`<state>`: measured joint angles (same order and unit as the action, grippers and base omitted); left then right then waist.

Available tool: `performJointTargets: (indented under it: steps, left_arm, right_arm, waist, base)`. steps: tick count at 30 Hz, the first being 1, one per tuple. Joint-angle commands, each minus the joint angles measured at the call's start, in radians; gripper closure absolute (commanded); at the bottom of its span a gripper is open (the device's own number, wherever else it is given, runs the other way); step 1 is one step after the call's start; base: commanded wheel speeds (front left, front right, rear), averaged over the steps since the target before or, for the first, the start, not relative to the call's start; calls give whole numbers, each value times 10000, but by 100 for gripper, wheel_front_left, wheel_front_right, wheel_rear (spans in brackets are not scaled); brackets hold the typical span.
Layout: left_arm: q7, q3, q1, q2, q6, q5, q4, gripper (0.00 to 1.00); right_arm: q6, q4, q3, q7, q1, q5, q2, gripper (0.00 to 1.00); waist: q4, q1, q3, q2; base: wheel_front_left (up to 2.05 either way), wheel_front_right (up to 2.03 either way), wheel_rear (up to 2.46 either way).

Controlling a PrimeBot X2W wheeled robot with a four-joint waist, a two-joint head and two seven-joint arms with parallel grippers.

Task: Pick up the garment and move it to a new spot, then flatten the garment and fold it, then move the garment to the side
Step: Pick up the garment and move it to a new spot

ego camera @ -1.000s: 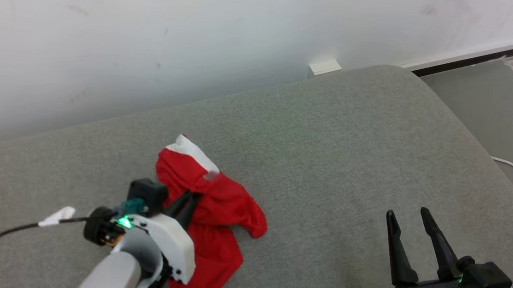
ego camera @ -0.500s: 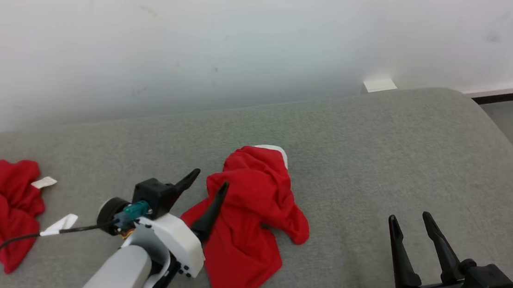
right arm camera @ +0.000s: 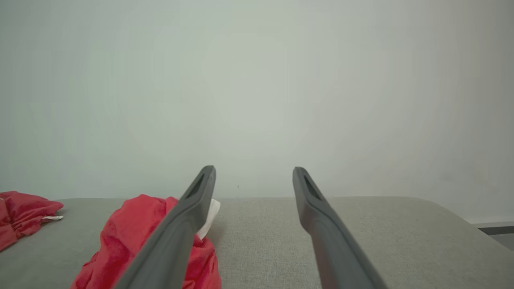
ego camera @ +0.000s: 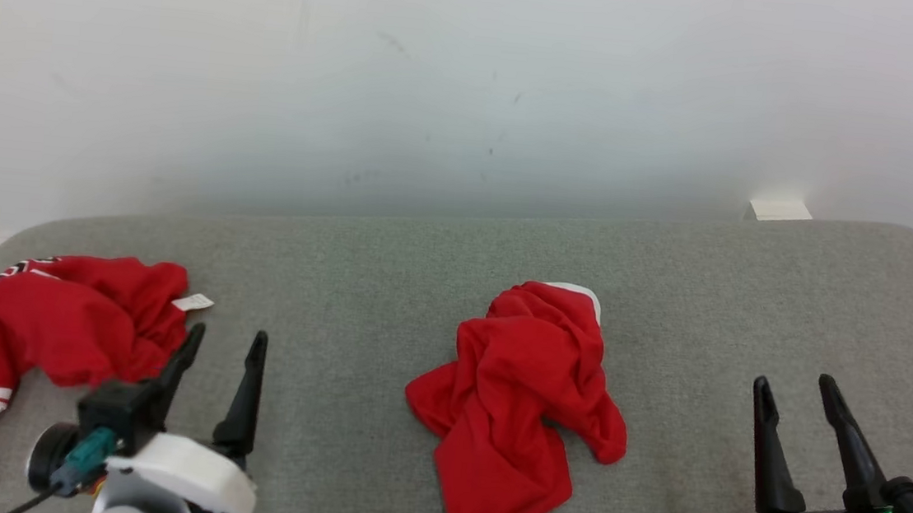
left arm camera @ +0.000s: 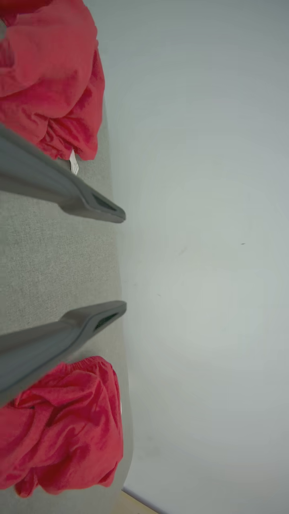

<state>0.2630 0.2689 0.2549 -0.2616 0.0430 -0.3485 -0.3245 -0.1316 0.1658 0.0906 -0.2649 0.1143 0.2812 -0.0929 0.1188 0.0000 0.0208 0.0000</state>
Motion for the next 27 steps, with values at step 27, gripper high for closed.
performJointTargets:
  steps: [27]
  left_arm:
    - [16, -1981, -2310, 1421, -247, 1335, 1493, 0]
  right_arm:
    - [18, -551, 30, 10, -686, -325, 57, 0]
  waist:
    - [-295, 0, -31, 0]
  base:
    - [0, 0, 0]
